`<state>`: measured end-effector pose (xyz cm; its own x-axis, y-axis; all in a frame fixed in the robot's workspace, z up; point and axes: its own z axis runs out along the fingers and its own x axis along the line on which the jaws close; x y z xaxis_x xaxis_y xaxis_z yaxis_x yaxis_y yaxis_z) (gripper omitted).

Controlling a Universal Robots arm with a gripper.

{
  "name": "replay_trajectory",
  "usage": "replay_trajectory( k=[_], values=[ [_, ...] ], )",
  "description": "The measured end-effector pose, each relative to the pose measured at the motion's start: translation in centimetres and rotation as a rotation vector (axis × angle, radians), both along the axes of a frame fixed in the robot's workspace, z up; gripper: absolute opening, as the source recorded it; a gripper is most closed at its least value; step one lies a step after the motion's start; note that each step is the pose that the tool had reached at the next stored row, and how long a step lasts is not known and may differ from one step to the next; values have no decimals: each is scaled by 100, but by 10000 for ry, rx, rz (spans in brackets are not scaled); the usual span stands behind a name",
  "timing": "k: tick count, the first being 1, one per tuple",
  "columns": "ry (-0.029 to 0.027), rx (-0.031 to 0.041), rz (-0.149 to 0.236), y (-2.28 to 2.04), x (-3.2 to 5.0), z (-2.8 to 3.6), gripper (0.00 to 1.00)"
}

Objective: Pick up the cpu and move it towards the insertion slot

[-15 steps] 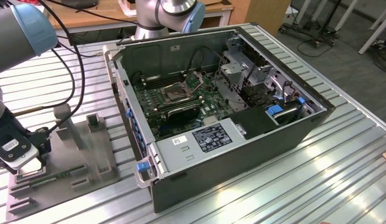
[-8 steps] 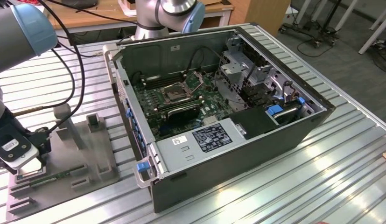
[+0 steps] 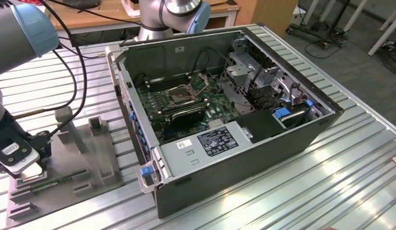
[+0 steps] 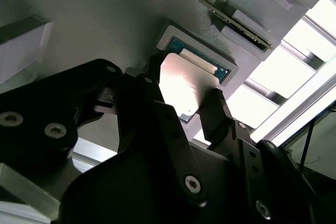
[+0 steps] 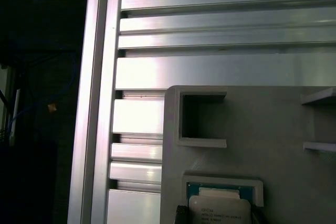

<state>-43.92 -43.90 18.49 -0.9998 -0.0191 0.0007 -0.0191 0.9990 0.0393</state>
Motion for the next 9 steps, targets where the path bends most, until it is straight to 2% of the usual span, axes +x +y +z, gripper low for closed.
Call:
replay_trajectory(
  k=[9],
  values=[
    [-1,1,0,0,0,1,54]
  ],
)
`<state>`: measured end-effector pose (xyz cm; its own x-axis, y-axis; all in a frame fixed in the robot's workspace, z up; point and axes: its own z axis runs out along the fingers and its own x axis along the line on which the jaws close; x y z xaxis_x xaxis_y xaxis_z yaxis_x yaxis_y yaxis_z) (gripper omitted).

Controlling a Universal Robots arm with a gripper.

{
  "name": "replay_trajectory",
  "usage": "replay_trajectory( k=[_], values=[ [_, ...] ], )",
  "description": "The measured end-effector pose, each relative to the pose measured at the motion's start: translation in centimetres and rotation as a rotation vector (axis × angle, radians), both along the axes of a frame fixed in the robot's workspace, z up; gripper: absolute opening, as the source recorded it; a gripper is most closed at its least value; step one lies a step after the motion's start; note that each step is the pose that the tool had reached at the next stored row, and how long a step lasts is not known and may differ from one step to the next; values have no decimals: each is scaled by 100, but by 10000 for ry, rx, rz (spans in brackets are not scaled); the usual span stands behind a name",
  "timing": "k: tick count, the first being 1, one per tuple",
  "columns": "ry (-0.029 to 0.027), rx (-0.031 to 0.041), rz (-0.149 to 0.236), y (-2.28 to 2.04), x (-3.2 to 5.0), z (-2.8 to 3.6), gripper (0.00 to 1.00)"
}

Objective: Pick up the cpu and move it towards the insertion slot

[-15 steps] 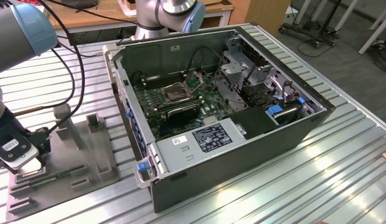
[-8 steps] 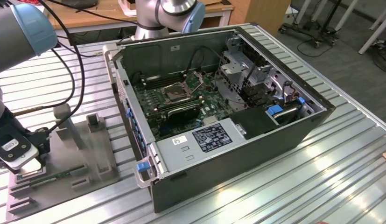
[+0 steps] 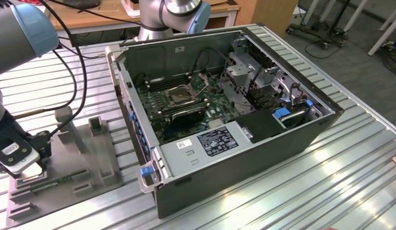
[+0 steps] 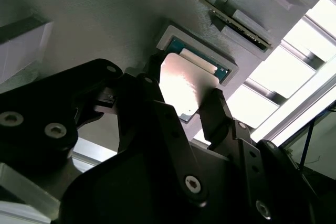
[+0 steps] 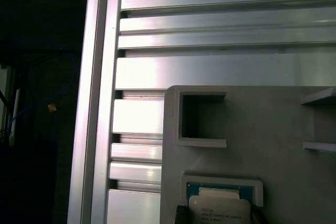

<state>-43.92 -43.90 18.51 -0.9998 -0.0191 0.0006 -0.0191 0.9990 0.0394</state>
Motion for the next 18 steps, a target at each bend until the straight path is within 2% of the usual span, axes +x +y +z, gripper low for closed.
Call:
replay_trajectory(
  k=[7,18],
  values=[
    [1,-4,0,0,0,61,54],
    [1,-4,-1,0,0,277,54]
  ],
)
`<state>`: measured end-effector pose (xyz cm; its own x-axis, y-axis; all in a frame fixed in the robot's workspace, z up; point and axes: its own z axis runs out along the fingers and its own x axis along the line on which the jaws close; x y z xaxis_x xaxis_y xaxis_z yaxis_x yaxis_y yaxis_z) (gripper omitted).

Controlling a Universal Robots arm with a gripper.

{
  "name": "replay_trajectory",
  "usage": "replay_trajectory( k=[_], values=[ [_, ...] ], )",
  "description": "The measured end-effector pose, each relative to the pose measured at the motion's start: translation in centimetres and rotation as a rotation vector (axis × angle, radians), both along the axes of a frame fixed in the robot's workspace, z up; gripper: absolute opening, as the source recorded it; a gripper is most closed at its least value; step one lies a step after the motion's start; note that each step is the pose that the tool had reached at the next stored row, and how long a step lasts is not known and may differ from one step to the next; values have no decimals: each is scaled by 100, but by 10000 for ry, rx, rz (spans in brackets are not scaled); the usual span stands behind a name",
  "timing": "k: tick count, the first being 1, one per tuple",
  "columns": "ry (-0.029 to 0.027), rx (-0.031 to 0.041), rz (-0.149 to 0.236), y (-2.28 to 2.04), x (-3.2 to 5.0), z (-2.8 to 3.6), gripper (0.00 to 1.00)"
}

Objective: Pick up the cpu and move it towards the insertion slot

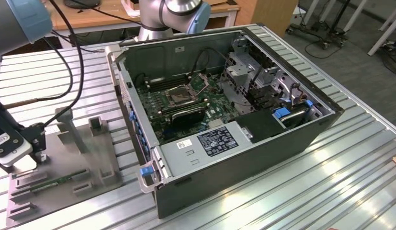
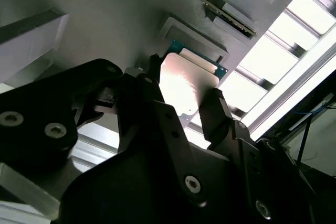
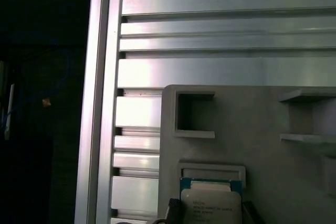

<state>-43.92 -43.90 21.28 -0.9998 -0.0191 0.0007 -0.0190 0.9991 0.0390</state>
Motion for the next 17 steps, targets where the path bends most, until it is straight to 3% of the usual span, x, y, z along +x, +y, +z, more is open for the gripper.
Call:
replay_trajectory(
  k=[17],
  values=[
    [0,-2,0,0,0,449,54]
  ],
)
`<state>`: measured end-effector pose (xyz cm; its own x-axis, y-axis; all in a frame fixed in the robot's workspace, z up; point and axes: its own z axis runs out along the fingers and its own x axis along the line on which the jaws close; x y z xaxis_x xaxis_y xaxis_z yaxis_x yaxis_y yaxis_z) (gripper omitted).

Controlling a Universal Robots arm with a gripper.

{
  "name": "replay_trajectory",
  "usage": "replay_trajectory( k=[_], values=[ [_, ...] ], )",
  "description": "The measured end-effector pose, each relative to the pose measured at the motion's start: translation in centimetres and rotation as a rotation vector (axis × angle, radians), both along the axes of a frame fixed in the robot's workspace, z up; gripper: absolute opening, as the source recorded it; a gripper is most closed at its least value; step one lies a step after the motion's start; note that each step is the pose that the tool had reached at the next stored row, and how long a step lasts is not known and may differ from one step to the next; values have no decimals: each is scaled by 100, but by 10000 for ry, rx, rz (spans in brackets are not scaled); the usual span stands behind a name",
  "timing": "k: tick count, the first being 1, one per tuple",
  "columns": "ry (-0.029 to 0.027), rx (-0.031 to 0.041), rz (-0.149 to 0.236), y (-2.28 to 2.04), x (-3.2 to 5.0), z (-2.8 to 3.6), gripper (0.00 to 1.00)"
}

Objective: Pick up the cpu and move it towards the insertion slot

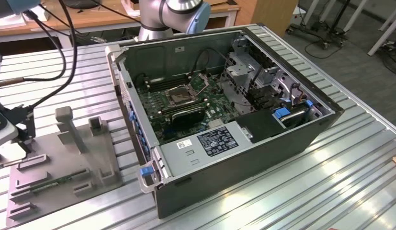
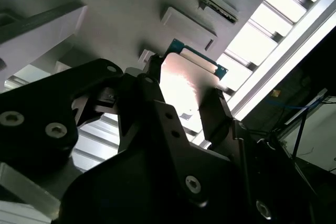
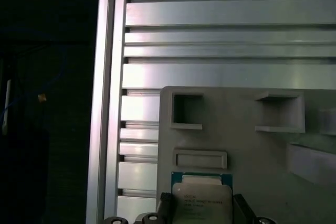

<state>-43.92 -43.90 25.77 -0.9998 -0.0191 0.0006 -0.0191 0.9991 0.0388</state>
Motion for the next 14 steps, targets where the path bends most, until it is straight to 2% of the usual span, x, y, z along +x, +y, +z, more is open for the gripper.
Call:
replay_trajectory(
  k=[3,4,14],
  values=[
    [0,0,0,0,0,95,54],
    [1,-12,1,0,1,210,54],
    [0,-29,0,0,0,231,54]
  ],
)
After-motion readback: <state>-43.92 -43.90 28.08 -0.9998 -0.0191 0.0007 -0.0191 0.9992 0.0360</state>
